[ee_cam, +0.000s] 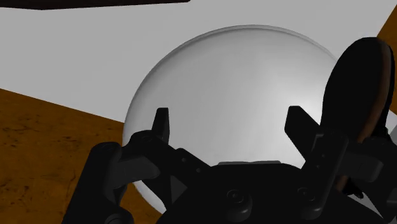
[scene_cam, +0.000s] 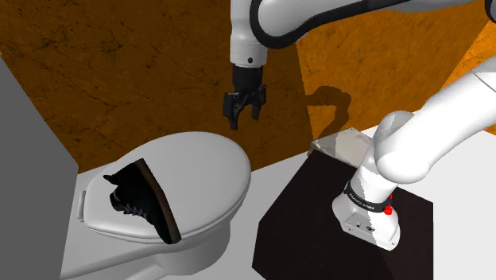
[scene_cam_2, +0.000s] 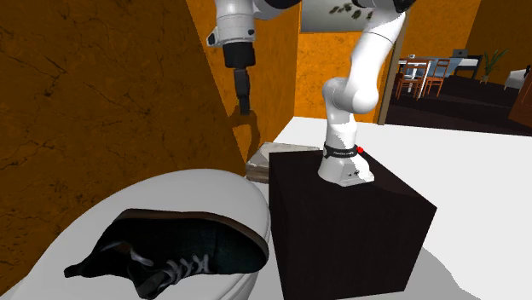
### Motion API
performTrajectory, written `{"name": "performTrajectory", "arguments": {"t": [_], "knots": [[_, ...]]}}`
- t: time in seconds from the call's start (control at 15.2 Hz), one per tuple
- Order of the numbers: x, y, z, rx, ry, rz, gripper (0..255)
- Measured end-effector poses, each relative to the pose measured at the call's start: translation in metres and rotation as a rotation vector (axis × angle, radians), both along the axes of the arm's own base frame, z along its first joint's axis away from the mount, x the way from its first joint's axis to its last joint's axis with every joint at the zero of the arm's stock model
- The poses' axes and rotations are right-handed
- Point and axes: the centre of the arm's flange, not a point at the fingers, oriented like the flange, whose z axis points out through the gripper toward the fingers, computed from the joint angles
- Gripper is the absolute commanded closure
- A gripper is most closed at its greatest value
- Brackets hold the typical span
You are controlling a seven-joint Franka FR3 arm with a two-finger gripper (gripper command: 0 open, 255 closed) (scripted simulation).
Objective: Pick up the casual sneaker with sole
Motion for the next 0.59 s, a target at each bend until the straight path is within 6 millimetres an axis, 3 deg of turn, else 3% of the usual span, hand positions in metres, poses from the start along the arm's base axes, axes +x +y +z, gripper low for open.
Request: {"name": "performTrajectory", "arguments": {"t": [0.59], "knots": [[0.035, 0.111, -0.035, -0.020, -0.017, 0.027, 0]]}}
